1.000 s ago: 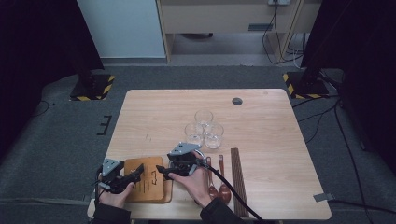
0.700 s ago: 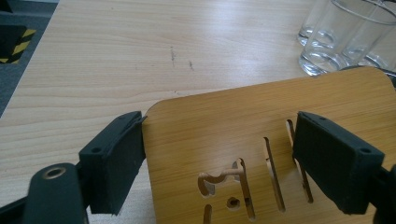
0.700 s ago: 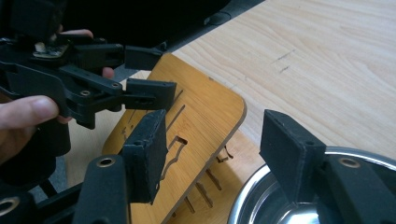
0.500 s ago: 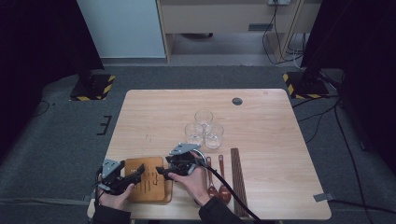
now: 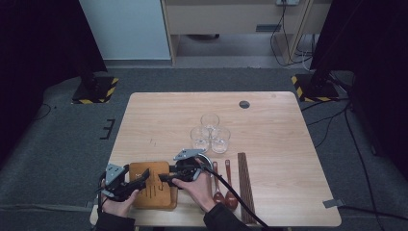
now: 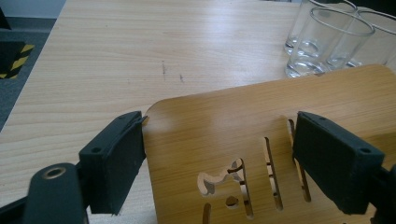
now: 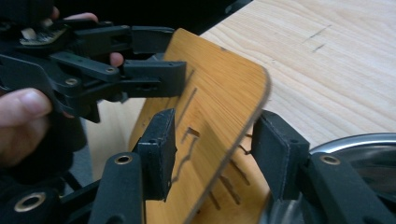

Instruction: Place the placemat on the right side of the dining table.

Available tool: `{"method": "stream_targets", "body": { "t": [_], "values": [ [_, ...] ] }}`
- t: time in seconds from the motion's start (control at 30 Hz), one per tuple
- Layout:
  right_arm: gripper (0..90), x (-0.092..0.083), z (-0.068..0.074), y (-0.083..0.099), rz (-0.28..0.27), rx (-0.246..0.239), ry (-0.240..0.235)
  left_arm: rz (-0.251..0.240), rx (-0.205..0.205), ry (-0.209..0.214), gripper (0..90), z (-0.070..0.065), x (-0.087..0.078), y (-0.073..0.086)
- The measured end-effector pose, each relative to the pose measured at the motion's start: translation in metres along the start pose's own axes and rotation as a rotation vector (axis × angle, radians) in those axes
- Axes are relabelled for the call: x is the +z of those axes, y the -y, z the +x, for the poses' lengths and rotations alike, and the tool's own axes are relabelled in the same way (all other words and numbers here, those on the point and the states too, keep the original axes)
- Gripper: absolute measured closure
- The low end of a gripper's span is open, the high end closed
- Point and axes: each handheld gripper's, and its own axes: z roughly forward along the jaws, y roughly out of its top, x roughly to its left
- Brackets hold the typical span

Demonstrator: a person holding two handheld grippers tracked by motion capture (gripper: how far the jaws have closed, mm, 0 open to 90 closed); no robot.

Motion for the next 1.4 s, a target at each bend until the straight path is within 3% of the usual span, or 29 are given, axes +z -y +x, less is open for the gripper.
{"method": "stream_targets", "body": {
  "t": [0.23,0.57,1.4],
  "values": [
    [55.7,0.003,-0.002,0.003,0.001,0.026,-0.02,-0.018,0.0,0.003,16.8,-0.001,-0.002,-0.002],
    [69.9,0.004,-0.005,0.003,-0.009,0.063,-0.067,-0.029,0.001,0.009,16.8,-0.003,-0.004,-0.003],
    [81.4,0.001,-0.014,0.005,-0.043,0.203,-0.174,-0.059,-0.008,0.027,17.0,-0.004,-0.006,-0.003]
  ]
}}
